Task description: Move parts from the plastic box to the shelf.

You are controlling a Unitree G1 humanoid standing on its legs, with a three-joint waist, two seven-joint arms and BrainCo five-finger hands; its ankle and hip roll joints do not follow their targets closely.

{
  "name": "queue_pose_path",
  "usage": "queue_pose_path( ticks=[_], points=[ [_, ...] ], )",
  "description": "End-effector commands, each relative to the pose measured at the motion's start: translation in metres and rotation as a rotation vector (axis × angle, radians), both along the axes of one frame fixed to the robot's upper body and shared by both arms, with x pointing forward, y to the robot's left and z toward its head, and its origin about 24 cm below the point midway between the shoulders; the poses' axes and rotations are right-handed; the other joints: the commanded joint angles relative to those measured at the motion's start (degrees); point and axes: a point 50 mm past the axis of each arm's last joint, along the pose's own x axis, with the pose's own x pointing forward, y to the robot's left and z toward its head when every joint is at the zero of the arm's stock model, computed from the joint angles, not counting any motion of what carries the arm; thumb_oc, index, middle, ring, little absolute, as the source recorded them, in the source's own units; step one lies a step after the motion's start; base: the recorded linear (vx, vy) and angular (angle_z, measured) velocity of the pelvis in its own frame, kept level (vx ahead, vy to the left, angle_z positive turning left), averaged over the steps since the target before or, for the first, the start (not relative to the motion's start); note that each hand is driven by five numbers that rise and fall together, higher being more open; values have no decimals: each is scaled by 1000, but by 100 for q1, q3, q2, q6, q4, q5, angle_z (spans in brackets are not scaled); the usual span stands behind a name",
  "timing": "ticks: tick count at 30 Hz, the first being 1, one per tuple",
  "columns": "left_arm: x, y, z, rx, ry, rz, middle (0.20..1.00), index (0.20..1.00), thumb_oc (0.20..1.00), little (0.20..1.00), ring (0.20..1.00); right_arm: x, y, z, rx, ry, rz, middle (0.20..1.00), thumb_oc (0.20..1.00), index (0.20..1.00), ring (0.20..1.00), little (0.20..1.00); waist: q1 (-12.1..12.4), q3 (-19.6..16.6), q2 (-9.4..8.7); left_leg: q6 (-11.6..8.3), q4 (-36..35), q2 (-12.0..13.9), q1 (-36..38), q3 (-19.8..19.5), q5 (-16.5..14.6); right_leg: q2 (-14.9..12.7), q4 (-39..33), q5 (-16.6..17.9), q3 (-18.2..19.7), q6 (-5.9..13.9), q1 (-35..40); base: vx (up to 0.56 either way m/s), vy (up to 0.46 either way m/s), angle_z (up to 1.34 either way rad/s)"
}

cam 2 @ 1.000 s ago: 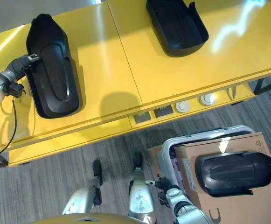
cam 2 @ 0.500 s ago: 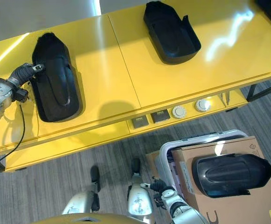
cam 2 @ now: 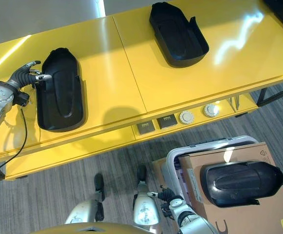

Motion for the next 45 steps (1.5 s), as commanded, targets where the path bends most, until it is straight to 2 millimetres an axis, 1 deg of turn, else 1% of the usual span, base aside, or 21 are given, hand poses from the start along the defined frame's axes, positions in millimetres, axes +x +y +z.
queue_pose_path(
  ticks=[1,3,5,7,8,9,10,11,13,14,16,17,18,19,20,21,25,28,29,36,45],
  points=[
    [10,1,54,-79,-208,88,1000,1000,1000,1000,1000,-4,-4,-2,-24,38,-7,1000,1000,1000,1000,1000,75,53,177,-204,-48,174,-62,-309,-172,-351,-7,-634,24,608,503,33,-21,-1],
    [4,-8,57,-145,-309,61,1000,1000,1000,1000,1000,-5,-5,-2,-26,40,-26,1000,1000,1000,1000,1000,172,-40,177,-207,-48,187,77,-347,-225,-360,-7,-706,-78,594,705,53,-42,2],
    [0,-10,50,-154,-320,51,1000,1000,1000,1000,1000,-6,-5,-3,-24,43,-30,1000,1000,1000,1000,1000,198,-73,181,-199,-48,192,155,-354,-253,-359,-7,-731,-117,589,798,55,-36,7],
    [-37,-10,55,-9,-513,29,1000,1000,1000,1000,1000,-19,-2,-8,-5,62,-46,1000,1000,1000,1000,1000,419,-226,112,-192,-48,233,467,-385,-376,-371,-7,-866,-239,551,1152,86,-47,2],
    [-38,-9,54,-10,-511,32,1000,1000,1000,1000,1000,-19,-2,-8,-7,63,-44,1000,1000,1000,1000,1000,400,-239,121,-191,-48,232,451,-389,-364,-373,-7,-857,-242,551,1138,86,-48,1],
    [-63,-2,22,79,-513,96,1000,1000,1000,1000,1000,-29,1,-12,11,76,-71,1000,1000,1000,1000,1000,529,-346,24,-203,-48,272,583,-404,-436,-364,-7,-960,-278,529,1311,48,-29,8],
    [-66,0,19,78,-509,104,1000,1000,1000,1000,1000,-30,0,-12,5,80,-64,1000,1000,1000,1000,1000,486,-354,45,-203,-48,273,599,-405,-442,-363,-7,-965,-280,530,1328,91,-39,10],
    [-79,5,6,139,-515,158,1000,1000,1000,1000,1000,-37,-2,-14,12,89,-106,1000,1000,1000,1000,1000,555,-417,-20,-210,-48,301,680,-413,-483,-351,2,-1028,-298,515,1409,82,-13,11],
    [-118,13,-29,211,-513,286,1000,1000,1000,1000,1000,-61,-5,-20,-3,137,-156,1000,1000,1000,1000,1000,569,-641,-52,-228,-48,364,943,-395,-614,-334,14,-1163,-337,493,1693,161,-6,18],
    [-123,9,-38,239,-488,282,1000,1000,1000,1000,1000,-66,-8,-21,-14,151,-165,1000,1000,1000,1000,1000,590,-707,-68,-229,-48,380,998,-401,-643,-339,15,-1194,-362,489,1763,122,3,13],
    [-125,9,-39,240,-484,284,1000,1000,1000,1000,1000,-68,-8,-21,-16,154,-163,1000,1000,1000,1000,1000,575,-713,-58,-230,-48,380,1013,-407,-648,-338,12,-1199,-369,489,1784,62,-3,11],
    [-141,-1,-45,184,-505,252,1000,1000,1000,1000,1000,-77,-8,-24,-24,186,-164,1000,1000,1000,1000,1000,638,-824,-97,-225,-48,396,1135,-416,-709,-345,11,-1243,-418,481,1941,102,-8,20],
    [-146,-12,-50,93,-503,207,1000,1000,1000,1000,1000,-77,-7,-24,-26,186,-151,1000,1000,1000,1000,1000,637,-854,-114,-225,-48,415,1194,-424,-730,-352,17,-1261,-438,479,2008,116,1,18],
    [-150,-22,-55,16,-472,124,526,526,526,526,526,-76,-6,-24,-31,183,-140,1000,1000,1000,1000,1000,641,-866,-126,-219,-48,417,1241,-428,-746,-345,27,-1274,-432,480,2045,76,6,21],
    [-156,-34,-56,-39,-456,31,200,200,200,200,200,-75,-2,-24,-17,176,-122,1000,1000,1000,1000,1000,643,-914,-163,-211,-48,432,1313,-432,-779,-344,34,-1284,-428,475,2102,53,6,13],
    [-156,-34,-56,-40,-454,30,200,200,200,200,200,-75,-2,-24,-17,177,-122,1000,1000,1000,1000,1000,645,-914,-163,-212,-48,432,1318,-431,-781,-344,33,-1285,-428,475,2108,55,-6,6],
    [-163,-80,-82,-190,-291,-216,200,200,200,200,200,-63,14,-25,-1,149,-52,1000,1000,1000,1000,1000,702,-910,-260,-191,-48,471,1397,-483,-812,-311,77,-1341,-481,462,2234,19,-8,-2],
    [-162,-94,-81,-176,-260,-318,200,200,200,200,200,-57,19,-24,2,138,-26,1000,1000,1000,1000,1000,722,-910,-286,-188,-48,476,1391,-504,-817,-303,96,-1355,-501,460,2236,0,0,0],
    [-164,-108,-83,-242,-227,-403,200,200,200,200,200,-47,25,-22,0,115,10,1000,1000,1000,1000,1000,724,-898,-300,-182,-48,481,1374,-521,-812,-300,122,-1360,-510,457,2216,0,0,0],
    [-168,-132,-82,-338,-157,-585,200,200,200,200,200,-26,36,-16,15,41,55,1000,1000,1000,1000,1000,693,-820,-331,-171,-48,492,1312,-520,-795,-273,211,-1353,-427,454,2054,-9,7,2],
    [-164,-141,-77,-328,-123,-678,200,200,200,200,200,-41,26,-21,-10,100,34,1000,1000,1000,1000,1000,540,-820,-332,-154,-48,517,1309,-396,-838,-258,218,-1318,-278,468,1903,8,13,-3]
  ],
)
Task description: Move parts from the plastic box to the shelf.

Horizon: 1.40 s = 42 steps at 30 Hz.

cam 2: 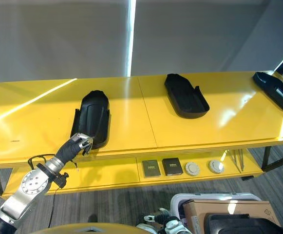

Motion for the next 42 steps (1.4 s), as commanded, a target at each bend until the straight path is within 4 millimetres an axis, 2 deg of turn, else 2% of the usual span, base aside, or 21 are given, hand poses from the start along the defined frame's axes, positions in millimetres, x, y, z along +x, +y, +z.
queue_pose_path(
  ticks=[1,5,9,14,18,26,34,42],
  points=[
    [6,-7,34,-36,-148,-71,200,200,200,200,200,13,8,2,-3,-24,43,1000,1000,1000,1000,1000,-60,100,-38,-135,-13,359,-36,-84,-383,-359,254,-729,147,397,348,2,8,-7],
    [7,-6,32,-35,-126,-76,200,200,200,200,200,6,3,1,-7,-3,29,1000,1000,1000,1000,1000,-116,102,-33,-142,-13,359,-34,-14,-389,-352,216,-696,204,399,312,9,13,-14],
    [6,-5,20,-97,-3,-106,200,200,200,200,200,3,-1,0,-9,6,19,1000,1000,1000,1000,1000,-195,113,-14,-143,-13,370,-17,72,-392,-347,176,-647,294,405,270,2,12,-9],
    [6,-7,13,-182,105,-169,200,200,200,200,200,1,-2,0,-5,21,40,1000,1000,1000,1000,1000,-305,96,2,-150,-13,379,25,187,-405,-353,141,-598,399,408,241,10,11,-13],
    [4,-4,15,-204,128,-195,200,200,200,200,200,-1,-3,0,-3,27,36,1000,1000,1000,1000,1000,-333,80,8,-156,-13,377,36,201,-405,-357,118,-580,425,407,245,3,5,-3],
    [-4,4,14,-185,186,-242,200,200,200,200,200,-4,-4,-1,-6,38,51,1000,1000,1000,1000,1000,-356,69,33,-155,-13,361,47,220,-397,-363,105,-571,431,408,257,-3,3,-6],
    [-8,23,3,-87,240,-206,200,200,200,200,200,-2,-5,0,-12,40,77,1000,1000,1000,1000,1000,-323,129,70,-166,-13,337,-6,199,-344,-363,88,-553,401,404,258,0,0,0],
    [-9,31,-9,-47,263,-146,200,200,200,200,200,-2,-7,0,-21,44,91,1000,1000,1000,1000,1000,-314,172,96,-163,-13,302,-47,181,-322,-388,81,-523,362,411,249,-1,1,0]
  ],
)
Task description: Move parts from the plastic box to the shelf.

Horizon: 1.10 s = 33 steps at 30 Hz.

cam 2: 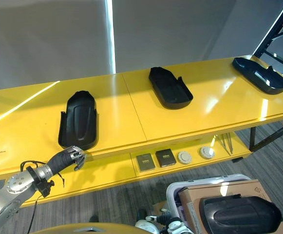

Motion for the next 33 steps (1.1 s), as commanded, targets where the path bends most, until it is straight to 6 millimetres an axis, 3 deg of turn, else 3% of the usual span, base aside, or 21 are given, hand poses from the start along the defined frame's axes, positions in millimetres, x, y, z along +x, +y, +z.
queue_pose_path(
  ticks=[1,11,14,23,33],
  points=[
    [11,2,14,12,-123,40,200,200,200,200,200,6,1,1,-19,14,74,1000,1000,1000,1000,1000,-83,157,-44,-127,-11,255,-111,-259,-295,-440,80,-605,-52,447,423,0,0,0],
    [27,4,-1,-5,-166,273,200,200,200,200,200,5,0,0,-35,8,47,1000,1000,1000,1000,1000,-84,185,-65,-93,-11,219,-167,-292,-283,-481,67,-599,-95,435,416,0,3,6],
    [38,-1,-2,-91,-162,352,200,200,200,200,200,4,1,0,-38,10,48,1000,1000,1000,1000,1000,-111,158,-79,-89,-11,213,-162,-292,-289,-486,71,-609,-103,435,433,0,0,0],
    [65,-17,18,-311,-200,442,200,200,200,200,200,10,7,1,-42,-6,83,1000,1000,1000,1000,1000,-215,140,-85,-82,-11,203,-148,-258,-304,-509,85,-612,-91,431,442,0,0,0],
    [68,-13,14,-369,-166,503,200,200,200,200,200,12,5,2,-48,-12,83,1000,1000,1000,1000,1000,-245,176,-48,-69,-11,197,-135,-225,-319,-522,102,-607,-63,434,423,0,0,0]
  ],
)
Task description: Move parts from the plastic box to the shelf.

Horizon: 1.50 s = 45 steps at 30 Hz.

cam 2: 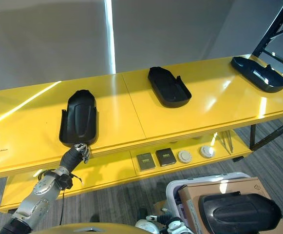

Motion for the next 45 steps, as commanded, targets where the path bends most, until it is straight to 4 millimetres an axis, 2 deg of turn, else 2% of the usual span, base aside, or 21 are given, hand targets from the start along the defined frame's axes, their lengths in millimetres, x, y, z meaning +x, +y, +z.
queue_pose_path(
  ticks=[1,7,12,17,24,28,31,32,38,45],
  points=[
    [51,16,56,-42,-279,127,200,200,200,200,200,8,5,1,-26,7,91,1000,1000,1000,1000,1000,-105,256,-75,-129,-11,215,31,-100,-408,-497,101,-640,50,465,531,0,0,0],
    [53,18,54,-94,-258,176,200,200,200,200,200,8,5,1,-31,8,96,1000,1000,1000,1000,1000,-110,269,-74,-125,-11,203,38,-105,-408,-498,99,-644,43,467,542,0,0,0],
    [60,14,69,-184,-311,183,200,200,200,200,200,10,5,1,-33,4,105,1000,1000,1000,1000,1000,-123,293,-78,-122,-11,194,25,-99,-409,-509,110,-639,46,480,518,0,0,0],
    [64,17,78,-173,-355,197,200,200,200,200,200,10,5,1,-28,6,108,1000,1000,1000,1000,1000,-133,305,-67,-122,-11,196,15,-91,-409,-511,104,-631,78,480,494,0,0,0],
    [64,21,79,-178,-359,220,200,200,200,200,200,9,6,1,-29,11,110,1000,1000,1000,1000,1000,-144,298,-60,-123,-11,201,25,-66,-414,-513,87,-630,89,476,502,0,0,0],
    [64,19,80,-246,-353,217,200,200,200,200,200,9,6,1,-30,11,113,1000,1000,1000,1000,1000,-156,303,-71,-121,-11,193,30,-52,-422,-518,89,-628,101,482,495,0,0,0],
    [64,18,83,-286,-361,220,200,200,200,200,200,9,7,1,-26,8,119,1000,1000,1000,1000,1000,-156,308,-80,-119,-11,194,29,-46,-419,-519,86,-625,106,482,493,0,0,0],
    [63,16,90,-307,-395,206,200,200,200,200,200,9,9,0,-22,7,118,1000,1000,1000,1000,1000,-149,313,-89,-118,-11,193,26,-54,-421,-515,90,-628,110,480,493,0,0,0],
    [56,19,104,-279,-476,177,200,200,200,200,200,8,10,0,-11,6,118,1000,1000,1000,1000,1000,-107,331,-108,-118,-11,193,30,-67,-423,-514,88,-637,113,470,509,-3,-1,-2],
    [51,28,107,-219,-504,186,200,200,200,200,200,7,10,0,-9,10,119,1000,1000,1000,1000,1000,-69,341,-107,-117,-11,186,32,-78,-415,-514,89,-637,93,464,526,0,0,0]
  ],
)
